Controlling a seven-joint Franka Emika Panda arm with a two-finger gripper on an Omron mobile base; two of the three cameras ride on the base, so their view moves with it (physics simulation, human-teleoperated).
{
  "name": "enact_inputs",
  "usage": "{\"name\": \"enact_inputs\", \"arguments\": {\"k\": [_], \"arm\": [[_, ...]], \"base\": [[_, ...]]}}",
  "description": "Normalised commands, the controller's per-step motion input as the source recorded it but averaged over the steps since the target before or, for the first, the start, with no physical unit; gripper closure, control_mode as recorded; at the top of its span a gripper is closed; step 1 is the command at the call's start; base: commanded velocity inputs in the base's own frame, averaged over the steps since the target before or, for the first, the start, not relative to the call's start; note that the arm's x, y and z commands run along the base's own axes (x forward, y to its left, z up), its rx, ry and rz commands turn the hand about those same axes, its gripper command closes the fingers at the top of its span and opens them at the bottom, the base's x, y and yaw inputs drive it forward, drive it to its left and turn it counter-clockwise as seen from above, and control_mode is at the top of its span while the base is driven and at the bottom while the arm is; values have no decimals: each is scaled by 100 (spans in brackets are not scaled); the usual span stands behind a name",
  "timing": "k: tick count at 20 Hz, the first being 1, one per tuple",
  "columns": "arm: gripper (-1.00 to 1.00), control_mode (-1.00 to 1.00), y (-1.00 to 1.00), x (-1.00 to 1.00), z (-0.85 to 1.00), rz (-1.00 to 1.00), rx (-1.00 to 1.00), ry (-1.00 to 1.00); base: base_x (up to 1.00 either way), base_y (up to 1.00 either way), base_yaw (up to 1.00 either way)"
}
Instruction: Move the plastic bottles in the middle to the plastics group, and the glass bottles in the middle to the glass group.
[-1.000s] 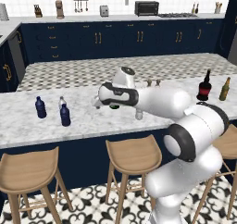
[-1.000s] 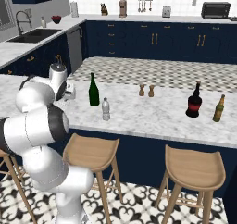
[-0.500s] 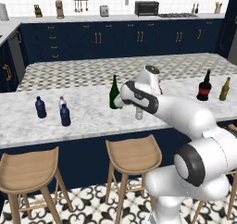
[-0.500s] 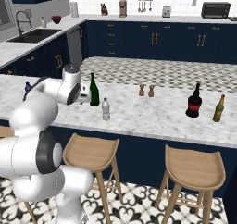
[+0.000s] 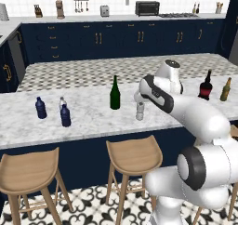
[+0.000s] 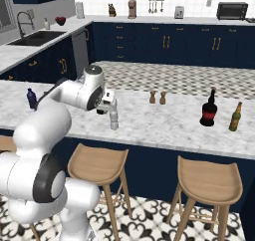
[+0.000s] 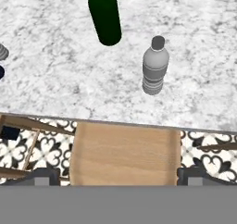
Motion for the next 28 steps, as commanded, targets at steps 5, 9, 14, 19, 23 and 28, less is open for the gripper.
{"name": "enact_inputs", "arguments": {"k": [5,9,14,19,23,28], "arm": [[-100,-100,-45,44,-11,-10,-4,1],[-100,-100,-1,80,-25,-5,-2,0],[-100,-100,11,68,-30,-2,0,5],[-100,-100,-6,51,-32,0,0,7],[-100,-100,-3,46,-22,0,0,2],[-100,-100,-1,49,-14,0,0,4]], "base": [[0,0,0],[0,0,0],[0,0,0],[0,0,0],[0,0,0],[0,0,0]]}}
